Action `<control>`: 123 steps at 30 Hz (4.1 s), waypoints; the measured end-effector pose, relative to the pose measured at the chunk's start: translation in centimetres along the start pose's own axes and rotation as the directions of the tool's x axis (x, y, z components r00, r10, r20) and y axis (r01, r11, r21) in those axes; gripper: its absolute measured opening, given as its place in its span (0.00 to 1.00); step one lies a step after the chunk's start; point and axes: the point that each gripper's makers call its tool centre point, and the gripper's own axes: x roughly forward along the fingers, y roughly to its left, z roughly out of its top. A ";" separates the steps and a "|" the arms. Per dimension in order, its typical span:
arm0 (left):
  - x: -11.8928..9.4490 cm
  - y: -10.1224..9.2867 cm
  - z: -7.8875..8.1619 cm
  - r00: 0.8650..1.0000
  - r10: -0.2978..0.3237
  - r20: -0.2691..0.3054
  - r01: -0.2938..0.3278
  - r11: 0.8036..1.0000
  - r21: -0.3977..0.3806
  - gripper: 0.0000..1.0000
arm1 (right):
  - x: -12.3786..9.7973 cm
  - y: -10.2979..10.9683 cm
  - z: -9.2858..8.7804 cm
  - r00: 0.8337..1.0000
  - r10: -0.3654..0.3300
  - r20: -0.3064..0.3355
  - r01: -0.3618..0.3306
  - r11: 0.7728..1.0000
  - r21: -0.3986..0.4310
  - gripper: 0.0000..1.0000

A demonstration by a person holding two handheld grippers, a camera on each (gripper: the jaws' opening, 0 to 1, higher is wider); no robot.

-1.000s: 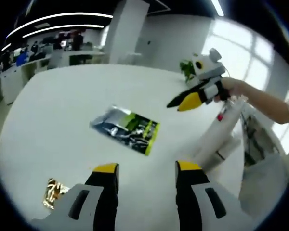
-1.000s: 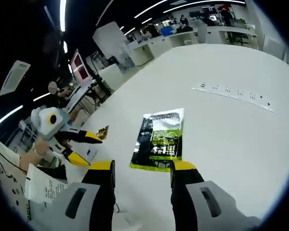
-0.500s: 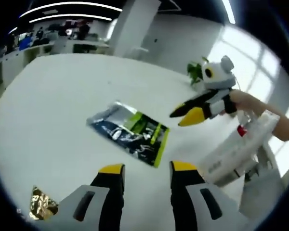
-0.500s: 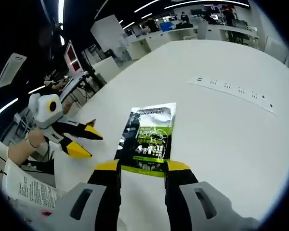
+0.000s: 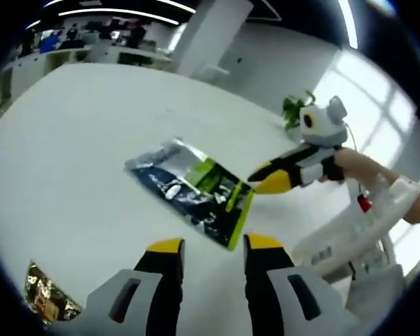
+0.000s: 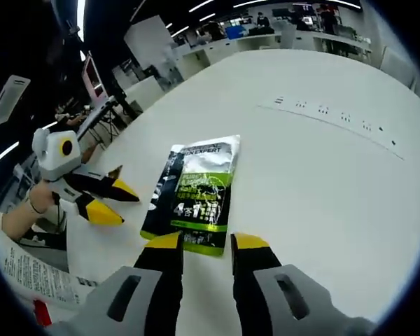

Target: Arrange the skincare products in the storage area until every visible bottle or jar stands upright without overlapping.

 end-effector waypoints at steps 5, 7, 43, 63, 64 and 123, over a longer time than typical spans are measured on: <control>0.6 0.1 0.0 1.000 -0.002 0.001 0.002 1.000 -0.021 0.24 | 0.2 -0.4 0.0 1.000 0.014 0.008 -0.014 1.000 0.016 0.24; 0.7 -0.3 0.0 1.000 -0.021 0.007 0.022 0.999 -0.035 0.24 | 0.3 -0.2 -0.1 1.000 0.029 0.009 -0.029 0.999 0.029 0.22; 2.6 0.5 -1.6 0.998 -0.053 -0.030 0.043 0.963 -0.264 0.00 | 2.3 5.5 -0.7 0.949 0.237 0.208 -0.301 0.875 0.379 0.04; -1.4 -2.2 -1.1 0.990 -0.126 0.066 0.138 0.967 -0.213 0.13 | -0.4 7.8 2.3 0.917 0.232 0.324 -0.363 0.823 0.437 0.01; -1.4 -1.8 -1.2 0.991 -0.117 0.071 0.129 0.970 -0.205 0.15 | -0.7 7.9 2.8 0.908 0.237 0.346 -0.382 0.810 0.445 0.01; -10.1 -7.7 9.3 0.468 -0.527 0.710 0.867 0.429 -0.254 0.21 | -12.8 19.0 7.4 0.708 0.600 0.374 -0.650 0.760 0.011 0.01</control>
